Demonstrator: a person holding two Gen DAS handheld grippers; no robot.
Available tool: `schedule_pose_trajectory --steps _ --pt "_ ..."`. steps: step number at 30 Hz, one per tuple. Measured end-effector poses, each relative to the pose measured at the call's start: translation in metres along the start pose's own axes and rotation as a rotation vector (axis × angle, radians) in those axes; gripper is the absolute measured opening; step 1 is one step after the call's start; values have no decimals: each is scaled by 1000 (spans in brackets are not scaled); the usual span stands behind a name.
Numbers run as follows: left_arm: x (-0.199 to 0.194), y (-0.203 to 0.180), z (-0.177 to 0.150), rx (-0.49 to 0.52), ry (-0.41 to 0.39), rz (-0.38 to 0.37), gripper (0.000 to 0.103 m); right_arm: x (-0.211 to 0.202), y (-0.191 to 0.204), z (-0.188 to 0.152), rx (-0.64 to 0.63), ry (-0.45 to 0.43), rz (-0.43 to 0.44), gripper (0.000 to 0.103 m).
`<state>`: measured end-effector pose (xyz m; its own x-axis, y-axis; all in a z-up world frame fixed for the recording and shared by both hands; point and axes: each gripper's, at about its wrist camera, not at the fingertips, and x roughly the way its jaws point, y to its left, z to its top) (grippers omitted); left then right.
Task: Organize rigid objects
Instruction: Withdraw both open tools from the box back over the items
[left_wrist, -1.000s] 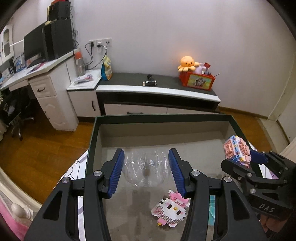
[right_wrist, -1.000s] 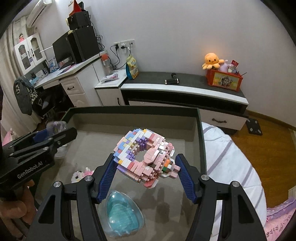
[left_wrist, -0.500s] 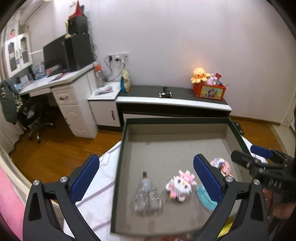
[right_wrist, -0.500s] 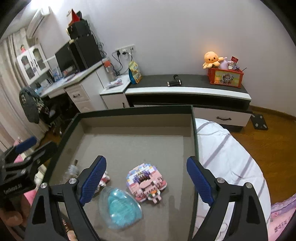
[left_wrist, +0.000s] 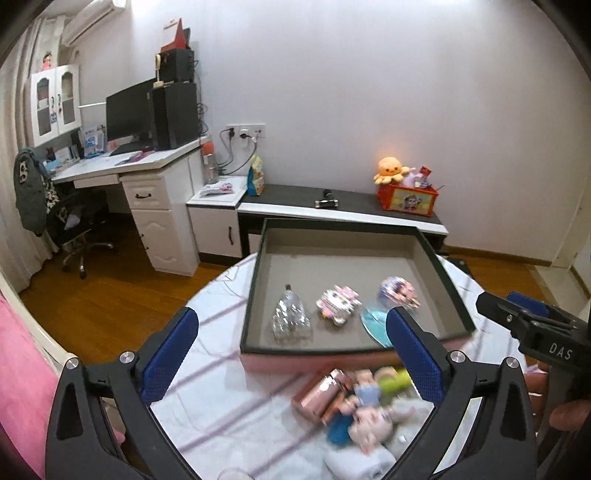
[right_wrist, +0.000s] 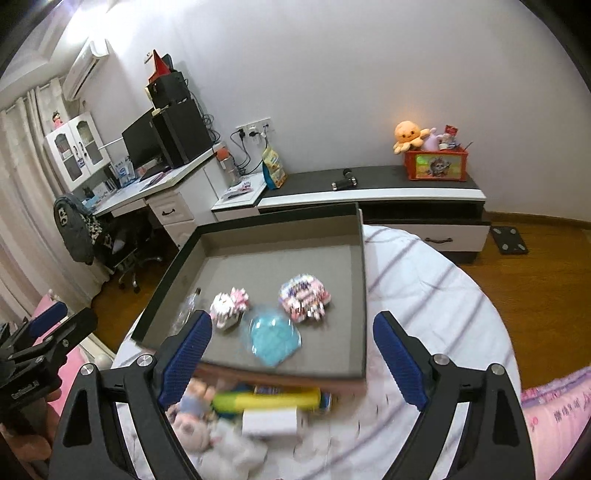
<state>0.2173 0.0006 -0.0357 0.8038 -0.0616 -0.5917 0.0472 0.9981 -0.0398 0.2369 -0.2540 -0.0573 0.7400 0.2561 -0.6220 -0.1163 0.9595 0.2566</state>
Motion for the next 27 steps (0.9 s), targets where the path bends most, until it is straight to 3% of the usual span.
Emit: schedule_pose_trajectory --steps 14,27 --pt "-70 5 -30 0 -59 -54 103 -78 29 -50 -17 -79 -124 91" --pt "-95 11 -57 -20 -71 -59 103 -93 48 -69 -80 -79 -130 91"
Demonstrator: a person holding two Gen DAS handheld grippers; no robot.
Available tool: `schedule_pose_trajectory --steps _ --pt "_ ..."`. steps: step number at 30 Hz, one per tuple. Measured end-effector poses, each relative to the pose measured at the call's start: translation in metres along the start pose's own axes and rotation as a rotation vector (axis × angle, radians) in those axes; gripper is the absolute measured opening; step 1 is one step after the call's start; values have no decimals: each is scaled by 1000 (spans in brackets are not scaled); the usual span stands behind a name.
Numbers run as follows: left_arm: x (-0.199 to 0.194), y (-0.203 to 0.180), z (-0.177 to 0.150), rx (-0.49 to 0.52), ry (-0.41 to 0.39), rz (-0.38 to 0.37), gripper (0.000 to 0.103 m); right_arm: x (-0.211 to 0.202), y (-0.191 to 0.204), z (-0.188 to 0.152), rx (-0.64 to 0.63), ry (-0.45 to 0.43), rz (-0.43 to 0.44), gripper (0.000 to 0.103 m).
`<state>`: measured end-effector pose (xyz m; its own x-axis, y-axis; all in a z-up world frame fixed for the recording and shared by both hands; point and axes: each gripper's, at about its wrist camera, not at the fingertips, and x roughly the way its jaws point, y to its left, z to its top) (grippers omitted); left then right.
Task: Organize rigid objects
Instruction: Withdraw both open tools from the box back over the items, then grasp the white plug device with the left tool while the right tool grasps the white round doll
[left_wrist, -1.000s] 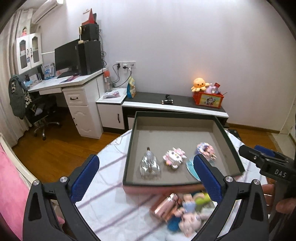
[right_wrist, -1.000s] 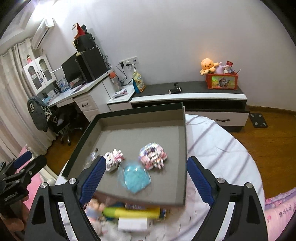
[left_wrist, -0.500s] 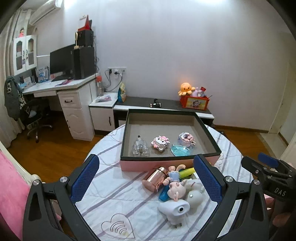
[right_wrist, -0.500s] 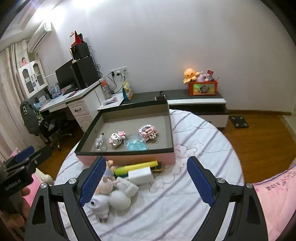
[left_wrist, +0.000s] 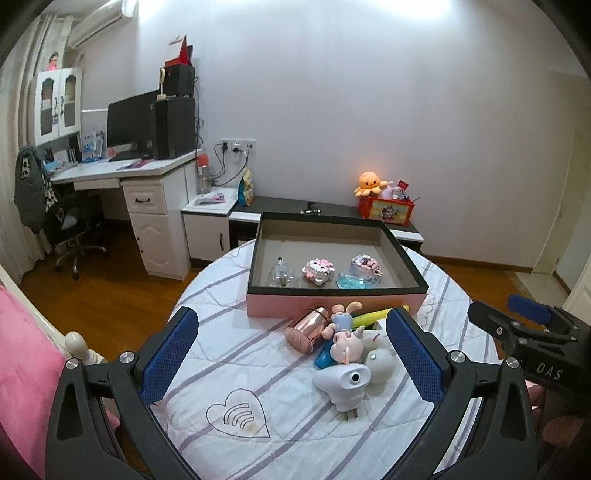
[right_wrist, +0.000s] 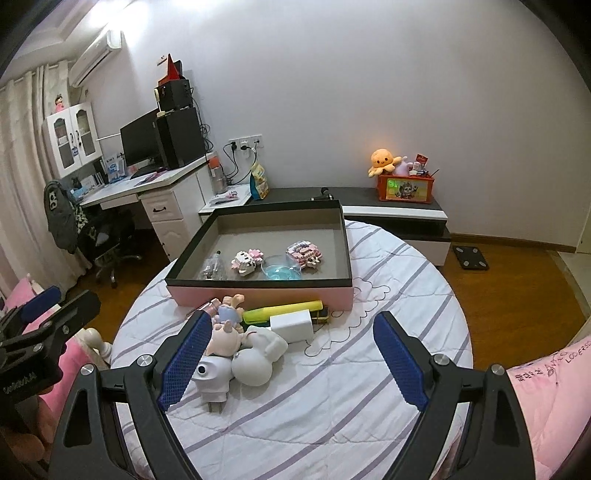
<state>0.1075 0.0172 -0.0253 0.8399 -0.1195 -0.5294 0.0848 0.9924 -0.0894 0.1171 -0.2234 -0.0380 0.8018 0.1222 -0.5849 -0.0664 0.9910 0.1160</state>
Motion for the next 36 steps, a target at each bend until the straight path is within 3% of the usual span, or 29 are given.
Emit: schedule_pose_trajectory --steps 15,27,36 --pt "27 -8 -31 4 90 -6 103 18 -10 -11 10 61 -12 91" --pt "76 -23 -72 -4 218 10 103 62 -20 -32 36 184 33 91" --pt "116 -38 -89 19 292 15 103 79 -36 -35 80 221 38 91"
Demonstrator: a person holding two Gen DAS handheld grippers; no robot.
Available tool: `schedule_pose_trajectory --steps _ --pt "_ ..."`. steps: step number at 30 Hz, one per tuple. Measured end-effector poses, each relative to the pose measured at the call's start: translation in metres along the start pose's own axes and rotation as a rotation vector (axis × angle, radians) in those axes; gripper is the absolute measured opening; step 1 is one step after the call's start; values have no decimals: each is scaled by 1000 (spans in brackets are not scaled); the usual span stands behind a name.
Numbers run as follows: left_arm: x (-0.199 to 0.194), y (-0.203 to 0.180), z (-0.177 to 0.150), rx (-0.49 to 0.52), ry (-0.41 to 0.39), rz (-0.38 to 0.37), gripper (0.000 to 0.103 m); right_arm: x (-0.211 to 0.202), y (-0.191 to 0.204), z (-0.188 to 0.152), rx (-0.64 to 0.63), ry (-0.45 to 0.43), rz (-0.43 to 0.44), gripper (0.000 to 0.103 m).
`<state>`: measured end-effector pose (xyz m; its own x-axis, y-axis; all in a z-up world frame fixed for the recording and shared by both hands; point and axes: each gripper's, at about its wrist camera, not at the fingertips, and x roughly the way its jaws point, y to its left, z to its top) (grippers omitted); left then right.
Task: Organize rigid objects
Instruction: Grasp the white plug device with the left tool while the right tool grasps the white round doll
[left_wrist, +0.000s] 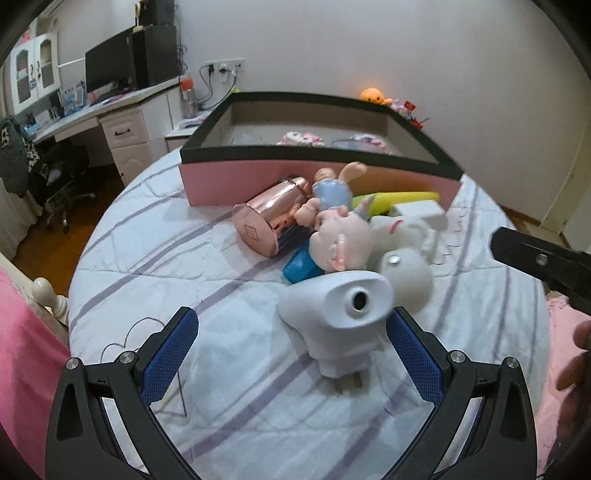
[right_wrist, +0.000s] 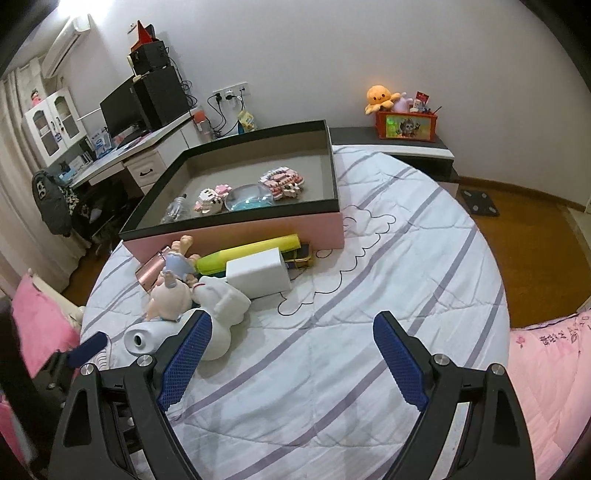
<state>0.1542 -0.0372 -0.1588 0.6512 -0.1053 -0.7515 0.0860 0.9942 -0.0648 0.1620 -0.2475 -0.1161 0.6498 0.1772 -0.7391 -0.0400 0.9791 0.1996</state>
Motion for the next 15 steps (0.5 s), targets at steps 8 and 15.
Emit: schedule_pose_trajectory --steps 8,15 --pt "12 20 2 -41 20 -129 62 21 16 -4 -39 60 51 91" --pt "16 28 7 -34 27 -78 83 40 30 -5 -51 106 79 91"
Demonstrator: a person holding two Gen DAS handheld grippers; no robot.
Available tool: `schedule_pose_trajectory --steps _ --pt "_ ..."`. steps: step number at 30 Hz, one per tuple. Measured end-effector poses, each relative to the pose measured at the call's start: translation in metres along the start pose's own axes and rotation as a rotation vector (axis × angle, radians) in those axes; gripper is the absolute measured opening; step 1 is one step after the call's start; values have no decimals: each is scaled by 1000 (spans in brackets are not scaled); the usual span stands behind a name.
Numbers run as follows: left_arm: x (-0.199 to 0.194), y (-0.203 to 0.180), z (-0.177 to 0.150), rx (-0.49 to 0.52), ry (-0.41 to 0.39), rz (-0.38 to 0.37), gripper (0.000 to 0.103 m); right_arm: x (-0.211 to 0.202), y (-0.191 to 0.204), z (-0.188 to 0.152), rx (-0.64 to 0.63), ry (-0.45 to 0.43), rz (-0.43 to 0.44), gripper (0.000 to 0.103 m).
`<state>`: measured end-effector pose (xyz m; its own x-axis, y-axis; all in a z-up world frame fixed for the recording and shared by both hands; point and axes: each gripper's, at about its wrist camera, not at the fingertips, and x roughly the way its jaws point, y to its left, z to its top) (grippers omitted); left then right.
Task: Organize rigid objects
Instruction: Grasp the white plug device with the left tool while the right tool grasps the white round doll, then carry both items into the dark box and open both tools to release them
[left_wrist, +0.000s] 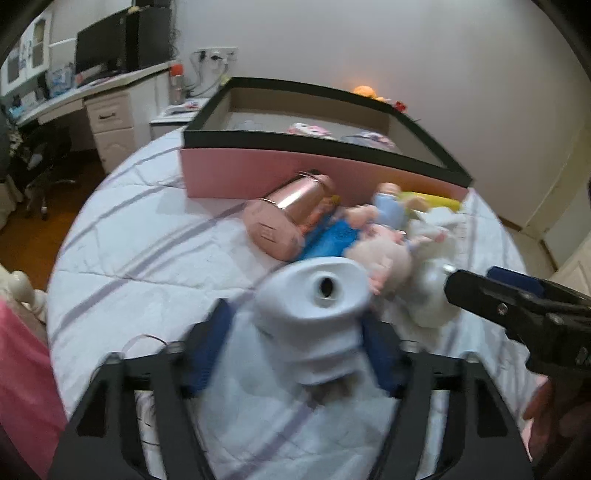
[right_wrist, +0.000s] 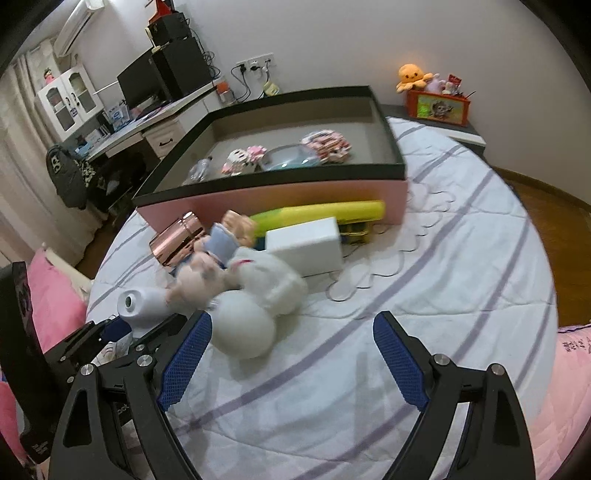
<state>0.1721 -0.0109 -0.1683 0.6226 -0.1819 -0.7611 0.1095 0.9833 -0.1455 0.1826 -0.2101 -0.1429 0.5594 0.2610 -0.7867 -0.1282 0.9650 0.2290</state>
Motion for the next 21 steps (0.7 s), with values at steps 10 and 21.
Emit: schedule_pose_trajectory --steps 10,21 --pt "5 0 0 32 6 -37 57 32 12 2 -23 31 23 76" --pt "-7 15 -1 0 -4 -53 57 16 5 -10 -52 17 56 46"
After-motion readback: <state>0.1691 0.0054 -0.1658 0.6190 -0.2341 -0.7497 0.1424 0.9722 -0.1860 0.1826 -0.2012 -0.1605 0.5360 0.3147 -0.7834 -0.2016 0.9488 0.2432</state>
